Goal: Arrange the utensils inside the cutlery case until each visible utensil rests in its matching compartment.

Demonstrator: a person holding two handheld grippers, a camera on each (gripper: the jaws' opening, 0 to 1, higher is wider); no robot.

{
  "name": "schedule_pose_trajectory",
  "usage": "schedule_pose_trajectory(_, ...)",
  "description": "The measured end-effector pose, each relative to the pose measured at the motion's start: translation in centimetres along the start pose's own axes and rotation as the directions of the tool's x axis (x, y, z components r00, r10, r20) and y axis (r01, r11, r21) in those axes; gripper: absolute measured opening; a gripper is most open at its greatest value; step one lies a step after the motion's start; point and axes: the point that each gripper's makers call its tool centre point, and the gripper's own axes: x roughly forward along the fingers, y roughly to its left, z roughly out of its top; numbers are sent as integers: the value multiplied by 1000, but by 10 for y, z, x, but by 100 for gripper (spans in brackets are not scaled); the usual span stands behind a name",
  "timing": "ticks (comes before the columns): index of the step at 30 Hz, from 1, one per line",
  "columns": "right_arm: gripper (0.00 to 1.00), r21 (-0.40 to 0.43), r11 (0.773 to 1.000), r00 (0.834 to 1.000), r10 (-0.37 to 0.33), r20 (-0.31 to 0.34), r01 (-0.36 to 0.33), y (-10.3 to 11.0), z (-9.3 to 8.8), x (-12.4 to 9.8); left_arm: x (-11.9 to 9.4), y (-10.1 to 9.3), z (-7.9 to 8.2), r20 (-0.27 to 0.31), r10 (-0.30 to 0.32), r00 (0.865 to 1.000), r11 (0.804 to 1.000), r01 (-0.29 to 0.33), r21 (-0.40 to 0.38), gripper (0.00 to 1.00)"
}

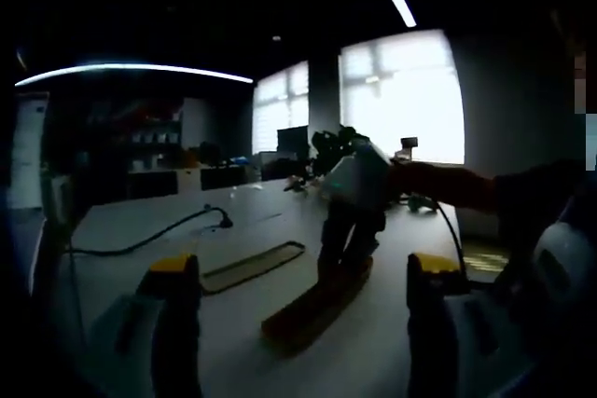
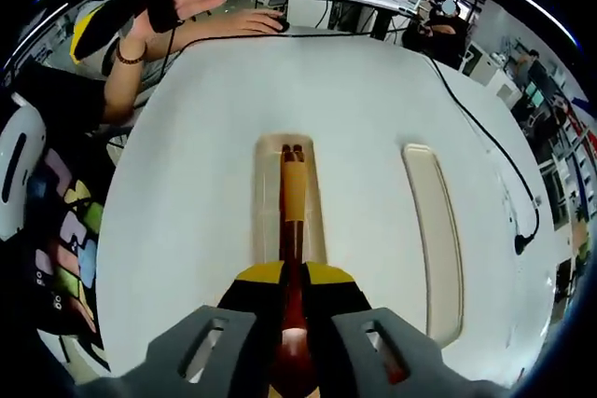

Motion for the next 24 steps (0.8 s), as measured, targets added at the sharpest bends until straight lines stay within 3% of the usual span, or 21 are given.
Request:
schedule_pose_trajectory(7,5,-5,1000,1000,2,-21,-2,-1,-4,0,1,0,-2,-12,-3,1000,1000,3,3,98)
schedule_pose_trajectory(24,9,-14,1000,1000,-7,2,7,3,4,-5,7,-11,-11,-26,-3,1000,1000,4,15,97)
